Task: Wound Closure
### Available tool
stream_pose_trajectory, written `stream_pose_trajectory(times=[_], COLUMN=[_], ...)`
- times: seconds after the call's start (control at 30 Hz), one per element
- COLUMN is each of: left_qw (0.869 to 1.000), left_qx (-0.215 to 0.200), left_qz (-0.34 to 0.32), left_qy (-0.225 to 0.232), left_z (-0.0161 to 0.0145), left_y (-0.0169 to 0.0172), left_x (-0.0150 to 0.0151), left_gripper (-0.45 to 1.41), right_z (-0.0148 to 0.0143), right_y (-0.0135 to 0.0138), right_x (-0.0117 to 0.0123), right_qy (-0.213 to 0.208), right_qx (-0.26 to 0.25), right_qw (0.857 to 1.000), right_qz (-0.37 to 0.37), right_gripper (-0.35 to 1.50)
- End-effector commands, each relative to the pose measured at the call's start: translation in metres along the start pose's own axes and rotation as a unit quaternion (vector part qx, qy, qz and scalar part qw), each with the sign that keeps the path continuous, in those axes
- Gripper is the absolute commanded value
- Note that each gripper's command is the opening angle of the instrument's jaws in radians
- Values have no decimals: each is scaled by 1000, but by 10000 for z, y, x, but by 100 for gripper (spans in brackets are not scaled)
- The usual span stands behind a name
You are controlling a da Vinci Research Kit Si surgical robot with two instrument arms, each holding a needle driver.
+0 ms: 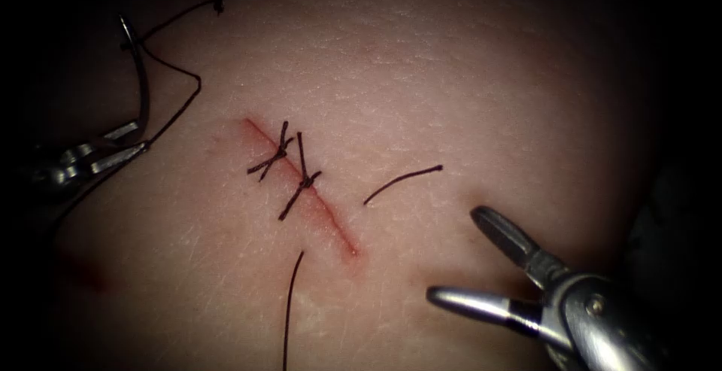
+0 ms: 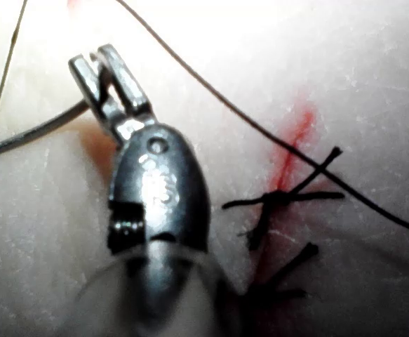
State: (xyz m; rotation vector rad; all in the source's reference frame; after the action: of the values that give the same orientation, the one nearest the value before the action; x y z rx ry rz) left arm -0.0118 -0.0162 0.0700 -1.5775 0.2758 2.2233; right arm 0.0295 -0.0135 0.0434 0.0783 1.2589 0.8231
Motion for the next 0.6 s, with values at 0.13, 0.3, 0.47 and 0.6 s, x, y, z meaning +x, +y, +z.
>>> stream_pose_trajectory(times=[0.13, 0.3, 0.47, 0.6], left_qw=[998, 994, 992, 990], left_qx=[27, 55, 55, 58], left_qz=[-47, -80, -97, -103], left_qy=[-20, -50, -67, -80], left_z=[-8, -30, -61, -83], left_y=[0, -21, -38, -39], left_x=[-20, -16, 4, 26], left_gripper=[106, 132, 133, 128], right_z=[6, 5, 5, 5], right_y=[-7, -10, -11, -12], right_x=[-16, -29, -39, -43], right_qy=[0, 2, 0, -3], right_qx=[1, 2, 3, 5], right_qw=[1000, 1000, 1000, 1000], right_qz=[-7, -14, -21, -23], right_gripper=[148, 148, 146, 146])
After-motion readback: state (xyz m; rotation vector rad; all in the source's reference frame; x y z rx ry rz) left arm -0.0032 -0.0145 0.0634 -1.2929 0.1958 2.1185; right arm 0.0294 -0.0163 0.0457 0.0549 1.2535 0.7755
